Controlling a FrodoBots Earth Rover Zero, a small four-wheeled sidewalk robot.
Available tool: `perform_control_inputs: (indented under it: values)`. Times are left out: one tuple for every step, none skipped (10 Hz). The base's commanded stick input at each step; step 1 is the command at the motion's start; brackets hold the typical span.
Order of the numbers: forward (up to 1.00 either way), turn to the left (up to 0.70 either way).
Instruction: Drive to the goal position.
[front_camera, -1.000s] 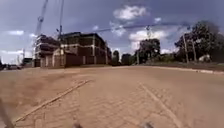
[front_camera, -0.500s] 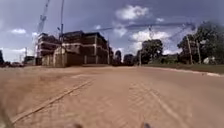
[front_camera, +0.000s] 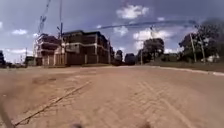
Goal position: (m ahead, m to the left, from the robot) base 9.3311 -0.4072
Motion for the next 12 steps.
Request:
perform_control_inputs:
  values:
    - [1.0, 0.0]
    - [1.0, 0.0]
    - [1.0, 0.0]
    - [1.0, 0.0]
    - [1.0, 0.0]
    - [1.0, 0.0]
    - [1.0, -0.21]
    - [1.0, -0.37]
    - [1.0, -0.33]
    - [1.0, -0.04]
    - [1.0, 0.0]
    - [1.0, 0.0]
